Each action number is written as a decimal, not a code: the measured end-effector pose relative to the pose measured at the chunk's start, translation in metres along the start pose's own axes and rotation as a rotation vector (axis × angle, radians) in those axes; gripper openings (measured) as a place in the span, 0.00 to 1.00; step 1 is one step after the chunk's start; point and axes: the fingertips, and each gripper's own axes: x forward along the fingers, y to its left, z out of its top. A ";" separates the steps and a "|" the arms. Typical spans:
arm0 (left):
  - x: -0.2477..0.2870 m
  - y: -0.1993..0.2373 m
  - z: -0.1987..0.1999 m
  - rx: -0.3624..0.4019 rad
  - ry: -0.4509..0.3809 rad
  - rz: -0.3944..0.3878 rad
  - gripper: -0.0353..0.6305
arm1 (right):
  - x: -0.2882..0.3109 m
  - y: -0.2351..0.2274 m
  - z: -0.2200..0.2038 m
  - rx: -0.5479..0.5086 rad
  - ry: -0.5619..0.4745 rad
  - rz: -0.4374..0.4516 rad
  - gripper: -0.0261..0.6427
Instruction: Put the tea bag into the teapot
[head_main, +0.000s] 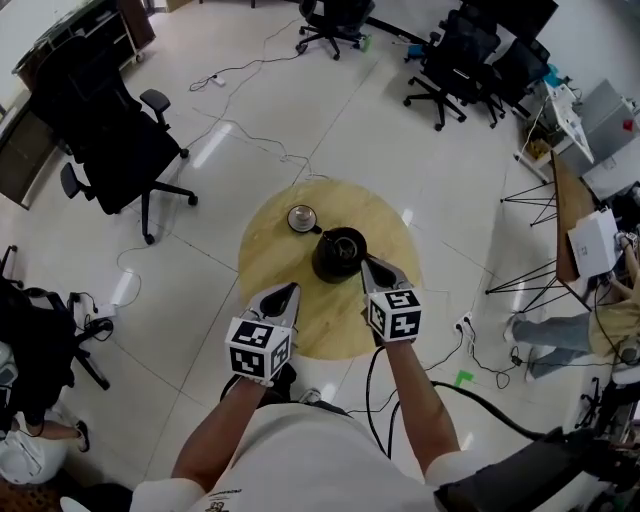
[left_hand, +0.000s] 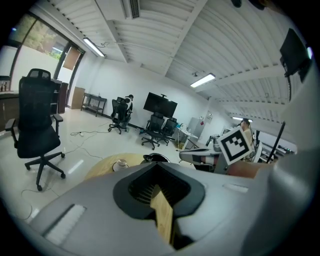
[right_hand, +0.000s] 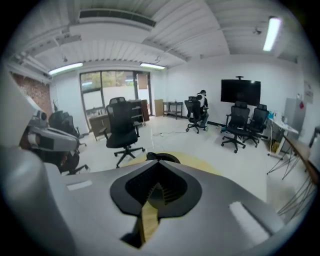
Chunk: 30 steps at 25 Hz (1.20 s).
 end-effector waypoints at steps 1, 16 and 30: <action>-0.001 -0.004 0.000 0.010 -0.006 0.001 0.07 | -0.011 -0.001 -0.002 0.063 -0.038 0.008 0.04; -0.080 -0.111 -0.044 0.137 -0.053 0.011 0.07 | -0.166 0.031 -0.083 0.393 -0.246 0.136 0.04; -0.175 -0.130 -0.101 0.149 -0.060 -0.049 0.07 | -0.228 0.134 -0.121 0.337 -0.224 0.137 0.04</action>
